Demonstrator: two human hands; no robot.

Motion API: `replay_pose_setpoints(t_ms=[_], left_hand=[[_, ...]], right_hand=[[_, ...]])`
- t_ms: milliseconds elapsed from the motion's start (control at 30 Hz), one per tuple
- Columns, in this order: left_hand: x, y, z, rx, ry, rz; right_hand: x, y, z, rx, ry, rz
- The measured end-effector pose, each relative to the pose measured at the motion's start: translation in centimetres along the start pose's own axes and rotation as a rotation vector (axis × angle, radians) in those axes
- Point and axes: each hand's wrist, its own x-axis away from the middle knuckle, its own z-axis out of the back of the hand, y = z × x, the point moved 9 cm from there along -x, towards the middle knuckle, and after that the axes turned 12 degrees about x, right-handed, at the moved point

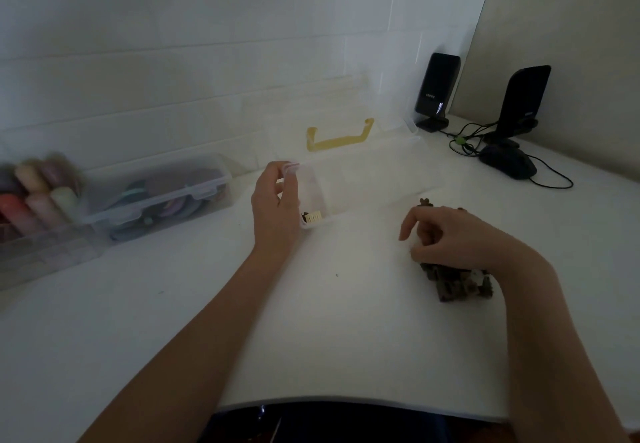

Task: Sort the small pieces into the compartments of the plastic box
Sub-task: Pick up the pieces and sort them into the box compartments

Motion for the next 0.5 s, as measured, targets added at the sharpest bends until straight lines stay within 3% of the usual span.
replay_pose_setpoints(t_ms=[100, 500], left_hand=[[0.1, 0.2, -0.1, -0.011, -0.007, -0.013], [0.1, 0.3, -0.1, -0.004, -0.002, -0.013]], right_hand=[[-0.1, 0.0, -0.6, -0.007, -0.026, -0.017], [-0.9, -1.5, 0.2, 0.013, 0.133, 0.086]])
